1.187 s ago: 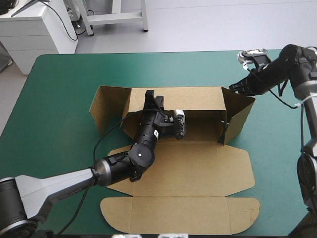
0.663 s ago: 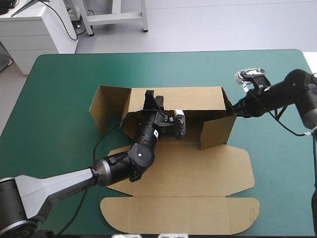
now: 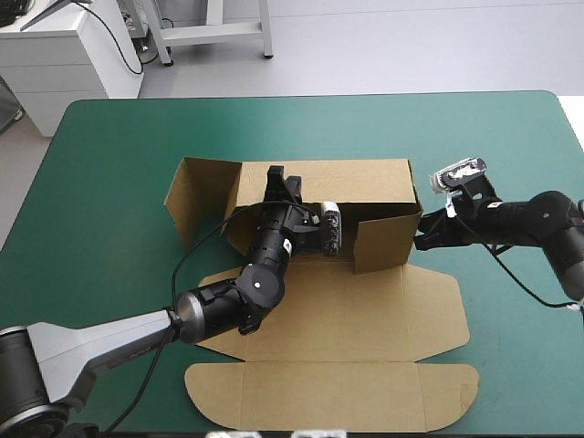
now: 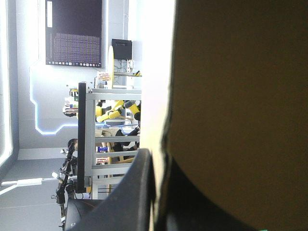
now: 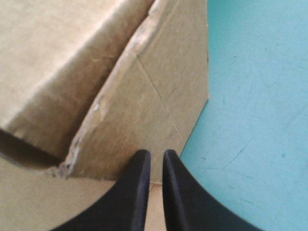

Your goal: Fold the box

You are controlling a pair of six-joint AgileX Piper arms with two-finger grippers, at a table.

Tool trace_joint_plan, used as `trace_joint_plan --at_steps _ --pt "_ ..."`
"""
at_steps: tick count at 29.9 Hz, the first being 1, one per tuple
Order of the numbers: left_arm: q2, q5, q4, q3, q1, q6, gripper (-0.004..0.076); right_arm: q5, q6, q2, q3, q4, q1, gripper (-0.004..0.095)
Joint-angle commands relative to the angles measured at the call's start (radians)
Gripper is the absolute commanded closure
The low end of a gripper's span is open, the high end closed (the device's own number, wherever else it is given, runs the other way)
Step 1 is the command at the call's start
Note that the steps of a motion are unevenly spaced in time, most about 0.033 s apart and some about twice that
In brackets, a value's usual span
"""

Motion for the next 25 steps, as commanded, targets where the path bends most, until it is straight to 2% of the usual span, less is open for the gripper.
trace_joint_plan --at_steps 1,3,6,8,12,17,21,25 --pt "-0.039 0.038 0.030 -0.017 -0.005 -0.020 0.0731 0.002 -0.033 -0.046 -0.022 -0.010 -0.002 0.0600" --pt "-0.039 0.038 0.030 -0.017 -0.005 -0.020 0.0731 0.032 -0.086 -0.056 -0.022 -0.023 -0.002 0.0491" --pt "-0.039 0.038 0.030 -0.017 -0.005 -0.020 0.0731 0.083 -0.153 -0.058 -0.022 -0.021 -0.002 0.0435" --pt "-0.039 0.038 0.030 -0.017 -0.005 -0.020 0.0731 0.090 -0.156 -0.058 -0.022 -0.017 -0.002 0.0435" --pt "-0.039 0.038 0.030 -0.017 -0.005 -0.020 0.0731 0.035 -0.158 -0.054 -0.022 -0.004 -0.002 0.0435" --pt "-0.039 0.038 0.030 -0.017 -0.005 -0.020 0.0731 0.005 -0.234 -0.052 -0.020 0.108 0.007 0.0435" --pt "-0.039 0.036 0.030 -0.017 -0.005 -0.020 0.0731 -0.093 -0.219 -0.015 -0.003 0.147 0.047 0.0436" --pt "-0.039 0.036 0.030 -0.017 -0.005 -0.020 0.0731 -0.129 -0.219 0.030 0.021 0.195 0.074 0.0436"
